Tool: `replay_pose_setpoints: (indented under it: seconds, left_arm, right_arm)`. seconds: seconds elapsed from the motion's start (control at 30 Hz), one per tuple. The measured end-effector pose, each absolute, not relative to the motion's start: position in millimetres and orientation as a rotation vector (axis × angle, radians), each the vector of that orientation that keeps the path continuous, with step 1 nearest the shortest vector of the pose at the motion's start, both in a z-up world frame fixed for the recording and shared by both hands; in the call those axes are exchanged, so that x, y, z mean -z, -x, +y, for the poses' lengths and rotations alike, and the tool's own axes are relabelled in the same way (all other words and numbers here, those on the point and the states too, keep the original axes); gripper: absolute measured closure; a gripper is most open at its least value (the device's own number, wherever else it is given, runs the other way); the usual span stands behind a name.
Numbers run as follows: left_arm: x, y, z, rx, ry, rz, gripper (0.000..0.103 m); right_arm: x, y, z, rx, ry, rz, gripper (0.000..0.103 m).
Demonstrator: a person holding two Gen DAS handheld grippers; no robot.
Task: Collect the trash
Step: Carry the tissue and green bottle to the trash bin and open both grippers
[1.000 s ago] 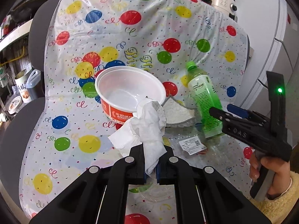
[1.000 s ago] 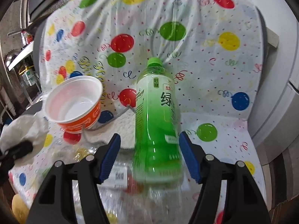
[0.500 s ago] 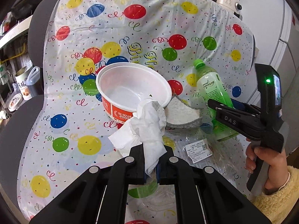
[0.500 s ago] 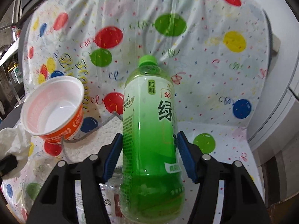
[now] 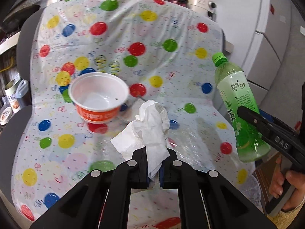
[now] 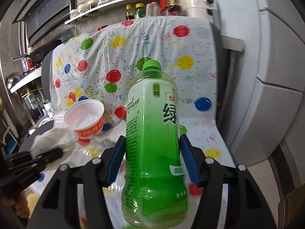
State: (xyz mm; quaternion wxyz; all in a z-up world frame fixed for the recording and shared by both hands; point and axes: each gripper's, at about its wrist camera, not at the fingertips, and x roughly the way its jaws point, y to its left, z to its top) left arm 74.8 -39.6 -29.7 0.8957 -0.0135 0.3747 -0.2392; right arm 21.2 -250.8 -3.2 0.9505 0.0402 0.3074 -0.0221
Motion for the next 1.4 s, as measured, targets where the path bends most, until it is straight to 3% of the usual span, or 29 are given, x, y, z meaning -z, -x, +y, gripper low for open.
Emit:
replay_pose_setpoints:
  seconds: [0.87,1.27,1.33,1.37,1.4]
  left_arm:
    - [67.9,88.7,-280.8,1.171,-0.209,0.793,0.096]
    - [97.3,130.2,-369.9,1.328,-0.279,0.860,0.095]
    - [97.8,127.5,-378.5,1.339,-0.273,0.870,0.091]
    - [99.5,126.3,-384.9,1.338,-0.275,0.880,0.077]
    - [99.9,125.2,-387.9,1.333,-0.279,0.886,0.051]
  right_arm:
    - [55.7,253.2,-396.7,0.607,-0.313,0.653,0.045]
    - [94.4,292.1,-449.2,0.736,-0.417,0.667,0.045]
    - [99.7,288.8,-460.8,0.726,-0.431,0.672,0.044]
    - [100.9,285.0,-462.3,0.725,-0.438,0.673,0.043]
    - [104.2,284.0,-467.5,0.734,-0.451,0.672,0.042]
